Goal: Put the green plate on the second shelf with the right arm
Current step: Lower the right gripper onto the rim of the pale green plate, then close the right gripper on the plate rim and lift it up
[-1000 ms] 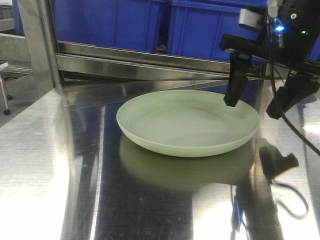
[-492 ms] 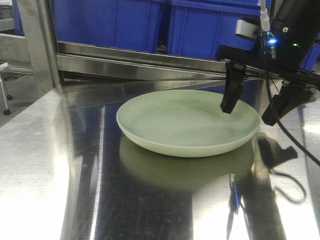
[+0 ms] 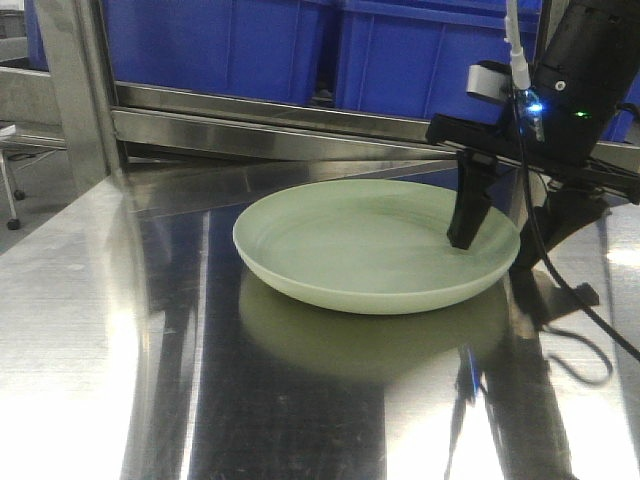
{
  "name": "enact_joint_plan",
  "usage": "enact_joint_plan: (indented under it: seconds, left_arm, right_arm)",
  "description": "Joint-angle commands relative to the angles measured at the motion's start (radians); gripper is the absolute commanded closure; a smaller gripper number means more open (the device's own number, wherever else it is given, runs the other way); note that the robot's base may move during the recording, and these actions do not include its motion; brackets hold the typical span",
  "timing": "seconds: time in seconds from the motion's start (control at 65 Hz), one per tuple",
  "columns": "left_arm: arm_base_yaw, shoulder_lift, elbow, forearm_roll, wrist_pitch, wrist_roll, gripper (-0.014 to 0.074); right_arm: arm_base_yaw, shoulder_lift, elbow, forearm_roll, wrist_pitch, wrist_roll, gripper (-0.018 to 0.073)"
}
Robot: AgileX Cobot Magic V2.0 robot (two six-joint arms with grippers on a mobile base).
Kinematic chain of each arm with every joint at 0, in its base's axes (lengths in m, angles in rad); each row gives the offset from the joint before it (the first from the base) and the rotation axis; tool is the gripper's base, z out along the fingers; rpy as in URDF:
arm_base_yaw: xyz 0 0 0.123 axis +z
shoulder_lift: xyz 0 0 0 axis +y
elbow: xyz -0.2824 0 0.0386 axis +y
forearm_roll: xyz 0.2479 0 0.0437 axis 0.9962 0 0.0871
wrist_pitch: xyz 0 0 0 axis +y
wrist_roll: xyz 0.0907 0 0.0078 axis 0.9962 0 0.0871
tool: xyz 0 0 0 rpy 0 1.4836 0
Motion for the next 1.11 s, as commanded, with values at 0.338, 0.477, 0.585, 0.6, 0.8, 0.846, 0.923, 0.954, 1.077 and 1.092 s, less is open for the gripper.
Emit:
enact_joint_plan:
  seconds: [0.338,0.477,0.585,0.6,0.8,0.846,0.923,0.954,1.077,1.092]
  left_arm:
    - [-0.002,-0.015,0.042,-0.007,-0.083,-0.006,0.0466]
    - [-0.002,-0.015,0.042,-0.007,-0.083,-0.006,0.0466]
    - [-0.002,-0.015,0.042,-0.007,-0.083,-0.006,0.0466]
    - [-0.002,-0.015,0.042,-0.007,-0.083,-0.006,0.0466]
    - [-0.002,-0.015,0.042,-0.007,-0.083,-0.006,0.0466]
    - [-0.002,-0.015,0.042,-0.007,-0.083,-0.006,0.0466]
    - [-0.002,-0.015,0.042,-0.007,-0.083,-0.006,0.0466]
    - [-0.002,-0.015,0.042,-0.007,-0.083,-0.006,0.0466]
    - [-0.002,-0.015,0.042,-0.007,-0.083,-0.006,0.0466]
    - [-0.002,-0.015,0.042,-0.007,-0.083,-0.006,0.0466]
  right_arm:
    - [-0.003,-0.075,-0.030,0.011,-0.016,-0.007,0.0504]
    - [-0.003,-0.177,-0.030,-0.040,-0.053,-0.007,0.0504]
    - [-0.003,-0.303,-0.025,-0.069,-0.087,0.000,0.0504]
    - [-0.003,-0.321,-0.024,-0.075,-0.093,0.000,0.0504]
    - [-0.003,-0.591,0.045,-0.183,-0.133,0.001,0.0504]
    - [-0.003,-0.648,0.075,-0.209,-0.138,0.007,0.0504]
    - [-0.003,-0.742,0.128,-0.236,-0.149,0.024,0.0504]
    - [-0.003,-0.780,0.153,-0.243,-0.155,0.027,0.0504]
    - [-0.003,-0.953,0.266,-0.248,-0.159,0.027,0.0504]
    - [-0.003,-0.985,0.289,-0.248,-0.159,0.027,0.0504]
